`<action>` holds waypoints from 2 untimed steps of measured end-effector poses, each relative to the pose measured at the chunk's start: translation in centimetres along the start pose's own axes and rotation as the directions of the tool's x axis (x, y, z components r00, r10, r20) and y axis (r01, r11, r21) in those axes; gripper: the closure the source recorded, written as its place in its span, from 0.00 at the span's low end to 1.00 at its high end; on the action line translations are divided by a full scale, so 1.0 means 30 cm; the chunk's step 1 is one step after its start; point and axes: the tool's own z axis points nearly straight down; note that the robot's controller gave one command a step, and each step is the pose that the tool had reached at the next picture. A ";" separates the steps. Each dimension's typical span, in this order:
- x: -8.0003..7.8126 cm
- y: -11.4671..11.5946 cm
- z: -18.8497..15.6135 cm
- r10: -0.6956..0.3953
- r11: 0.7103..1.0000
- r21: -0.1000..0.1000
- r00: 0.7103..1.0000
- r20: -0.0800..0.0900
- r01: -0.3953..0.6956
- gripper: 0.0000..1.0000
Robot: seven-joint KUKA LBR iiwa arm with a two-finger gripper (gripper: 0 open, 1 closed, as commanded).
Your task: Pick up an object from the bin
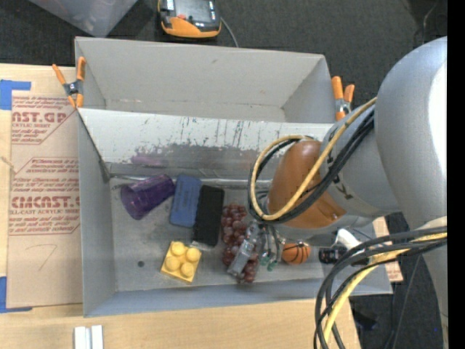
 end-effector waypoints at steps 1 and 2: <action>0.000 0.000 -0.005 0.000 1.000 0.000 1.000 0.000 0.000 1.00; -0.001 0.002 -0.305 -0.001 1.000 0.001 1.000 -0.001 0.001 1.00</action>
Offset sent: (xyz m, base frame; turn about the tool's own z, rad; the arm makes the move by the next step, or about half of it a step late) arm 0.0001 0.0001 0.0923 -0.0004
